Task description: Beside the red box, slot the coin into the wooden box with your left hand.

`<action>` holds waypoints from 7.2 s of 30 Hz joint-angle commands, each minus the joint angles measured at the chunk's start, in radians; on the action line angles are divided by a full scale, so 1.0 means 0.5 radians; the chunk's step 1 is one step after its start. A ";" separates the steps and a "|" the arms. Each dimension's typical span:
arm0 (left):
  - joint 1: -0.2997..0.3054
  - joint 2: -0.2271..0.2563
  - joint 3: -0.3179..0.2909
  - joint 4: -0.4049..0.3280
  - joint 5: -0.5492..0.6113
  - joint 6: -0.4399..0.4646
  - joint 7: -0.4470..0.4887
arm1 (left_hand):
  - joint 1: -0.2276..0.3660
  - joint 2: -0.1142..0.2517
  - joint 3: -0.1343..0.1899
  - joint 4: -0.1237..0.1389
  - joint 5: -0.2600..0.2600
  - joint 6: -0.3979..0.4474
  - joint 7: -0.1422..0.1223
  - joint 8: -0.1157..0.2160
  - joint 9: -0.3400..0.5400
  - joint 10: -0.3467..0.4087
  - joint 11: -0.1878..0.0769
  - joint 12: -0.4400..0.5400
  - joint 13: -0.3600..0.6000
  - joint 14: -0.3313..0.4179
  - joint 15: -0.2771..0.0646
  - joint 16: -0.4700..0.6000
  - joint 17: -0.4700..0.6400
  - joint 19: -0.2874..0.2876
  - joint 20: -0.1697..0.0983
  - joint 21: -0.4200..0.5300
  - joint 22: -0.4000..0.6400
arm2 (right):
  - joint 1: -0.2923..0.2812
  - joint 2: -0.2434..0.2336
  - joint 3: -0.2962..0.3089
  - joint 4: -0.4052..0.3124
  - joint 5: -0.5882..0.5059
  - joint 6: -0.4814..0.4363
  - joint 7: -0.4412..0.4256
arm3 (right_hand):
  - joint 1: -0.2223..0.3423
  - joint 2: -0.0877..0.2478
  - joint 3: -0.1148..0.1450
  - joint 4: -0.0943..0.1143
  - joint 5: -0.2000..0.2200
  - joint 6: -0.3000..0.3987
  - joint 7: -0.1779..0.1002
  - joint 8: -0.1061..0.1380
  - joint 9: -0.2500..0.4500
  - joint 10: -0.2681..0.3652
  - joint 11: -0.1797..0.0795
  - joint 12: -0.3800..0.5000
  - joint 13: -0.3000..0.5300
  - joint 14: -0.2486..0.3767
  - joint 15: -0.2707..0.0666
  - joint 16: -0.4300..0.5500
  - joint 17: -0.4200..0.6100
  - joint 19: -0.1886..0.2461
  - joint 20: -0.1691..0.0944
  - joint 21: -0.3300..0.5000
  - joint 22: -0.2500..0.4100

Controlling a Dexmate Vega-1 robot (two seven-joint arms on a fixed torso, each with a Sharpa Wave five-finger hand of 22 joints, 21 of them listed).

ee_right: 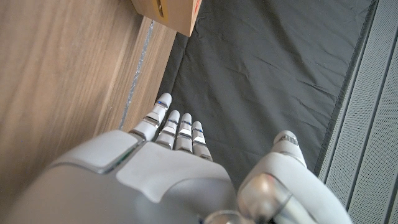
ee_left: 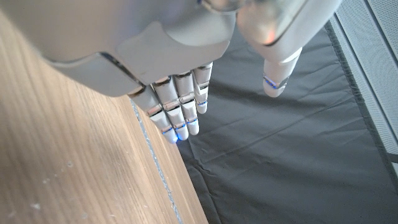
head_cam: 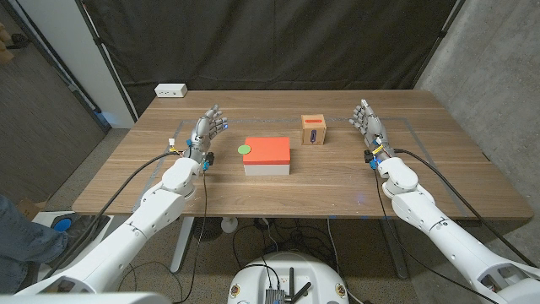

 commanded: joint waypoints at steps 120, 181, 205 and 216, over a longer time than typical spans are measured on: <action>-0.120 0.686 -0.237 -0.658 -1.697 1.862 0.371 | 1.092 -0.168 0.366 -0.003 0.067 1.029 -0.080 0.339 0.377 1.724 -0.556 2.047 1.346 1.620 -0.387 2.326 1.079 1.145 -0.421 2.383 2.078 | -0.214 -0.364 0.166 -0.339 0.145 -0.097 0.278 | 0.025 0.035 0.013 -0.046 -0.001 0.052 -0.012 0.009 0.010 0.088 0.028 0.021 -0.035 0.058 0.046 0.021 -0.049 0.092 0.045 -0.107 0.010; -0.454 0.608 0.061 -0.555 -1.636 2.093 0.296 | 1.026 -0.165 0.457 -0.019 0.052 1.114 0.015 0.273 0.294 1.729 -0.550 2.023 1.237 1.607 -0.389 2.368 0.957 1.141 -0.423 2.387 2.075 | -0.223 -0.402 0.189 -0.279 0.198 -0.129 0.326 | 0.027 0.042 0.015 -0.050 -0.002 0.068 -0.020 0.009 0.012 0.108 0.041 0.021 -0.032 0.075 0.051 0.024 -0.068 0.120 0.054 -0.155 0.011; -0.460 0.606 0.080 -0.567 -1.646 2.101 0.265 | 1.042 -0.141 0.500 -0.029 0.053 1.151 -0.004 0.207 0.254 1.717 -0.554 2.085 1.242 1.612 -0.388 2.407 0.966 1.144 -0.421 2.398 2.080 | -0.273 -0.419 0.206 -0.302 0.212 -0.129 0.318 | 0.027 0.042 0.014 -0.050 -0.003 0.067 -0.025 0.007 0.013 0.115 0.044 0.021 -0.032 0.080 0.054 0.024 -0.074 0.128 0.058 -0.171 0.012; -0.407 0.602 0.040 -0.624 -1.702 2.079 0.360 | 1.146 -0.097 0.514 -0.049 0.056 1.194 -0.014 0.196 0.247 1.713 -0.554 2.080 1.208 1.614 -0.385 2.410 0.942 1.169 -0.422 2.405 2.078 | -0.293 -0.426 0.214 -0.308 0.230 -0.138 0.326 | 0.027 0.043 0.014 -0.050 -0.003 0.068 -0.031 0.007 0.013 0.115 0.045 0.021 -0.031 0.082 0.053 0.024 -0.077 0.136 0.060 -0.178 0.012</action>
